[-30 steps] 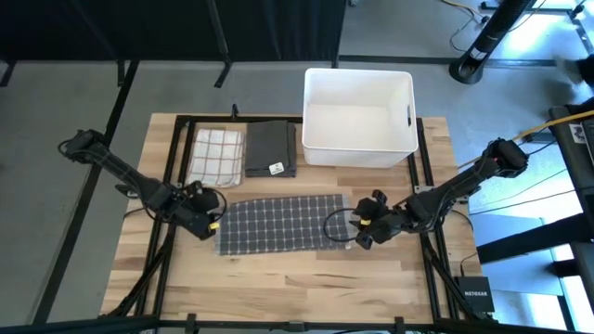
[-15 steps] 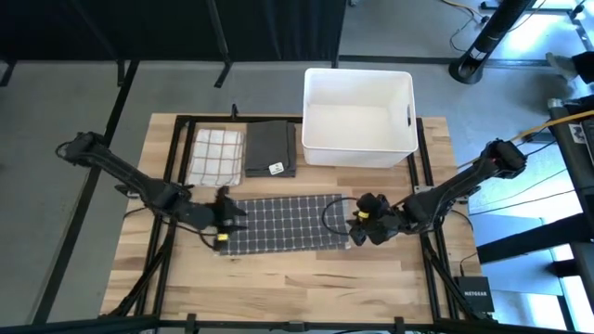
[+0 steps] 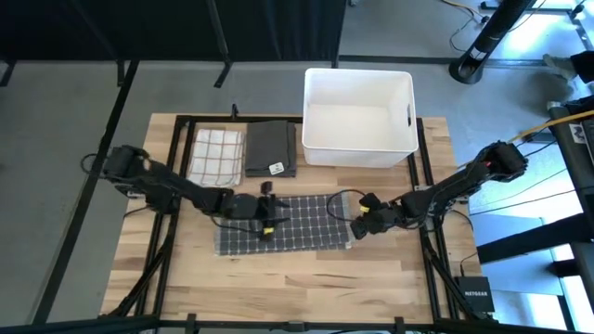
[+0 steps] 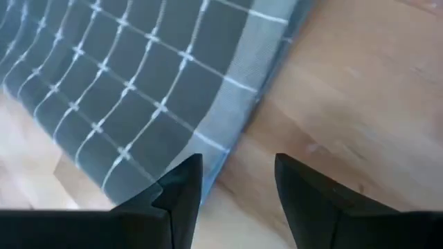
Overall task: Fold towel
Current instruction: Fold the grey patterned towel
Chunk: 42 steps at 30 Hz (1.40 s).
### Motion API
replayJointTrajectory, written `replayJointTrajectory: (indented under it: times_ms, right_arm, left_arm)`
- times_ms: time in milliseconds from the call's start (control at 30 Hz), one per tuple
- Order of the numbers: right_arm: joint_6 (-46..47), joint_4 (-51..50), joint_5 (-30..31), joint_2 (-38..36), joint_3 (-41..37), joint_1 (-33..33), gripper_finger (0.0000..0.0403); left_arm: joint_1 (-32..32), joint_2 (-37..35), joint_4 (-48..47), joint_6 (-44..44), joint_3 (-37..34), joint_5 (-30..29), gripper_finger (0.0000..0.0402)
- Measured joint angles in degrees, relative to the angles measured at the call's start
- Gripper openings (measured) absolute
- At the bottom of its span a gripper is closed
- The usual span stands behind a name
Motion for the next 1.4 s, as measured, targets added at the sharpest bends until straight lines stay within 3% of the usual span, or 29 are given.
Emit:
replayJointTrajectory:
  times_ms: [267,467,1033,1400]
  right_arm:
    - [1.34,10.52,-2.90,0.51,-5.03,-4.87,0.0184]
    - [5.82,12.52,-2.79,2.23,-6.54,-5.26,0.0184]
    - [2.05,33.83,5.48,14.46,-6.67,-5.26,0.0184]
    - [0.65,34.29,5.80,14.95,-6.53,-5.35,0.0184]
  left_arm:
    - [1.18,9.85,1.32,-0.52,2.51,4.89,0.0173]
    - [1.23,13.67,1.50,0.77,3.83,6.93,0.0173]
    - [2.25,15.04,1.22,0.42,3.81,7.01,0.0173]
    - [2.25,15.04,1.13,0.32,3.81,7.27,0.0173]
